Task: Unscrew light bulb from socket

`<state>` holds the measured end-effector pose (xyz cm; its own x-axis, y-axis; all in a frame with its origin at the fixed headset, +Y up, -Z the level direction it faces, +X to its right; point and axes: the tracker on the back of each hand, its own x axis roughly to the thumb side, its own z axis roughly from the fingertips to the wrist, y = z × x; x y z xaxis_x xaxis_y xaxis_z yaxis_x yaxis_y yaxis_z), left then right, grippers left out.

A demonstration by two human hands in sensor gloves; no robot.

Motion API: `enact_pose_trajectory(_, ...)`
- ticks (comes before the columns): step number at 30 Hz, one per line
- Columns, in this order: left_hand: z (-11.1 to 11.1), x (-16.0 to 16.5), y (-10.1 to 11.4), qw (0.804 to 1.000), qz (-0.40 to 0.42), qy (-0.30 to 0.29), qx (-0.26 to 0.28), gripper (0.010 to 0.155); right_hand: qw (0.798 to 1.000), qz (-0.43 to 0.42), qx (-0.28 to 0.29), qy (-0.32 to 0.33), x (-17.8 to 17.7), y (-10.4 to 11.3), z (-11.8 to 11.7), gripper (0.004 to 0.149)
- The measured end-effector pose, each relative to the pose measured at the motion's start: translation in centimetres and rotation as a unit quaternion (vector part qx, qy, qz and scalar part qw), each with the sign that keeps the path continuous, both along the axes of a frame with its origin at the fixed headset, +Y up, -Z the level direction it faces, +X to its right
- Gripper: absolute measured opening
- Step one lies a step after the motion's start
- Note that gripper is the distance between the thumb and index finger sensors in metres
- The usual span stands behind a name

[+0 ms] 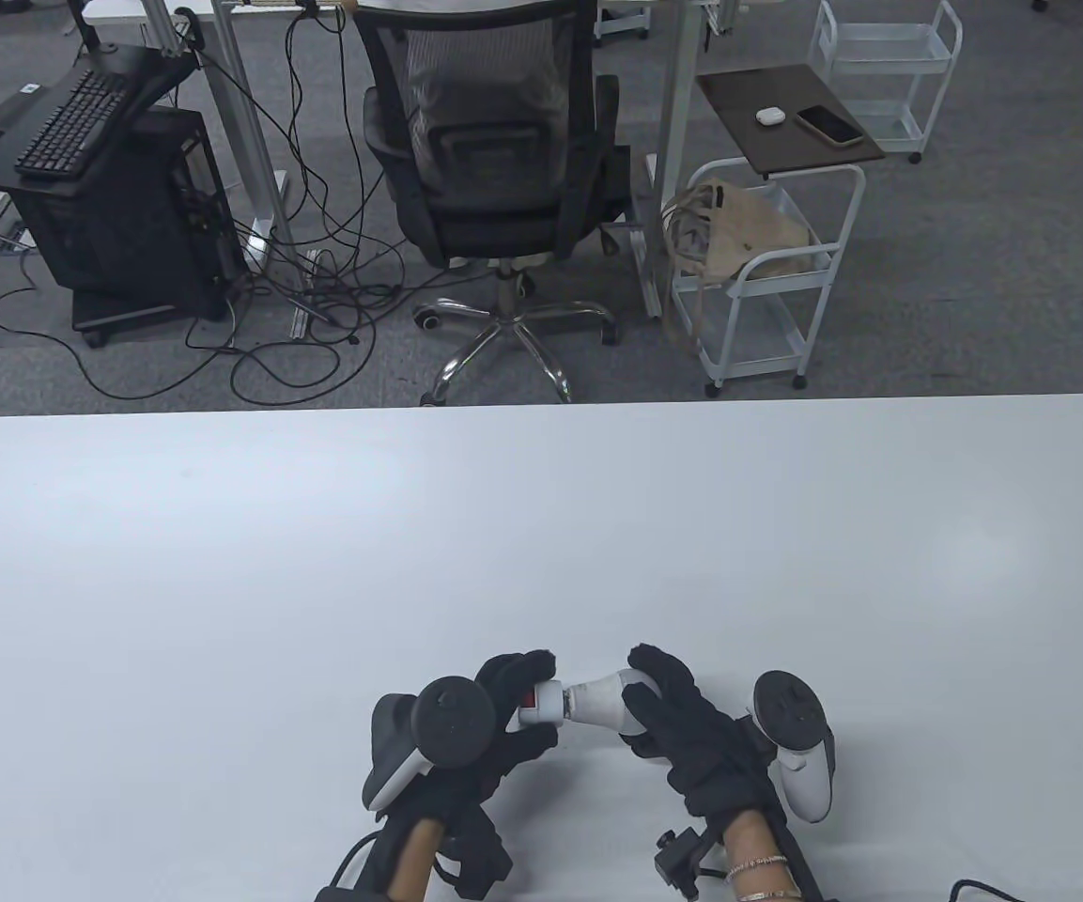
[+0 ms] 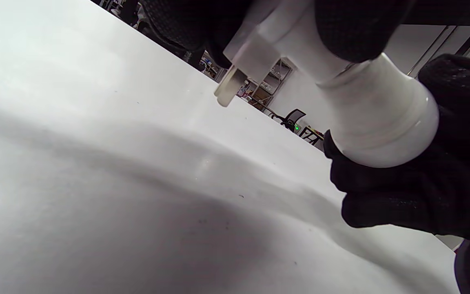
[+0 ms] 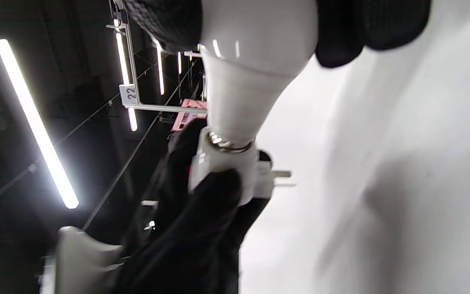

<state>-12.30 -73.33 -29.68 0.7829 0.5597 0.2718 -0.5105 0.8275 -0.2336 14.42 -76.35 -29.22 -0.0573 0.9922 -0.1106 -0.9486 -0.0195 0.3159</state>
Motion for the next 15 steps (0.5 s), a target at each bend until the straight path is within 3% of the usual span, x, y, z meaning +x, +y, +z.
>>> enact_pose_trajectory(5, 0.1, -0.06, 0.29, 1.0, 0.005, 0.001, 0.006, 0.068, 1.0, 0.026, -0.003, -0.014, -0.23, 0.01, 0.07, 0.075)
enact_pose_trajectory(10, 0.12, 0.14, 0.22, 1.0, 0.011, -0.009, -0.003, 0.068, 0.992, 0.105, 0.0, -0.074, -0.03, 0.31, 0.28, 0.07)
enact_pose_trajectory(15, 0.02, -0.17, 0.17, 1.0, 0.009, -0.006, -0.007, 0.068, 0.999, 0.041, 0.005, -0.007, 0.13, 0.33, -0.11, 0.063)
